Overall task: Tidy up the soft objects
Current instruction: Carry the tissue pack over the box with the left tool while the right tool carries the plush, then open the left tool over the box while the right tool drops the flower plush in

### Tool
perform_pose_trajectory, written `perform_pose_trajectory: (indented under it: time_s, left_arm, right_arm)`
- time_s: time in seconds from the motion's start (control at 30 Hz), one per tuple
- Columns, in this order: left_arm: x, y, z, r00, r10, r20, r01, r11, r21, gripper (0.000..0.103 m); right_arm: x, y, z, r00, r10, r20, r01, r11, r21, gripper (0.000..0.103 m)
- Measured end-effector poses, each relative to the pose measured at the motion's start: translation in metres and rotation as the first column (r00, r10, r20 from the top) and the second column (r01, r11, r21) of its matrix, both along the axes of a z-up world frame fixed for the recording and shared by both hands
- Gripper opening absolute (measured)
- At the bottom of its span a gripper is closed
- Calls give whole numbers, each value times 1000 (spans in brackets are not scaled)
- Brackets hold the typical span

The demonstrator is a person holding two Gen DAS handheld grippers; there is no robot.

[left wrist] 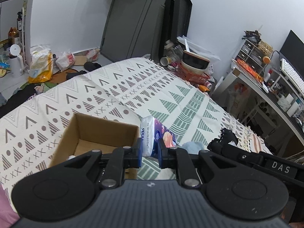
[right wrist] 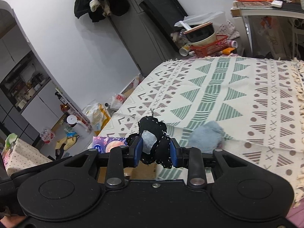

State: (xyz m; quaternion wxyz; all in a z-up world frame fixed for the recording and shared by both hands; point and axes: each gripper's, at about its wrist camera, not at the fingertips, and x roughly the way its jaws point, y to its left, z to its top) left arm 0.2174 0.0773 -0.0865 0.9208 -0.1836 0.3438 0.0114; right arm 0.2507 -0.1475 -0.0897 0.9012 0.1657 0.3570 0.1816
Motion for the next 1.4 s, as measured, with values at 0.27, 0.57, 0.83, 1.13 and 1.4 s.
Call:
perform_pose_trajectory:
  time_s: [0.27,0.57,0.83,1.13,1.4]
  left_arm:
    - [0,31,-10,999,51,-9,-51,997,-49,14]
    - [7,65,-24,994,102,-36,-105,991,-81,14]
    - [14,92,-43,983,156,-100,-168,978,-123,15]
    - [20,106,-56,967,207,-152,-226,967,-121,18]
    - [19,104,-54,958,218,-186,-243,962,-124,42]
  right_arm:
    - [4,41,-6,999,42,-4,-42,999,9,31]
    - [13,80,-21,997,69,-31,-69,998,-2,31]
    - [19,102,-34,995,82,-54,-83,996,-11,31]
    - [24,113,-45,993,82,-81,-84,996,-21,35]
    - [22,99,-42,993,66,-101,-69,997,-27,49]
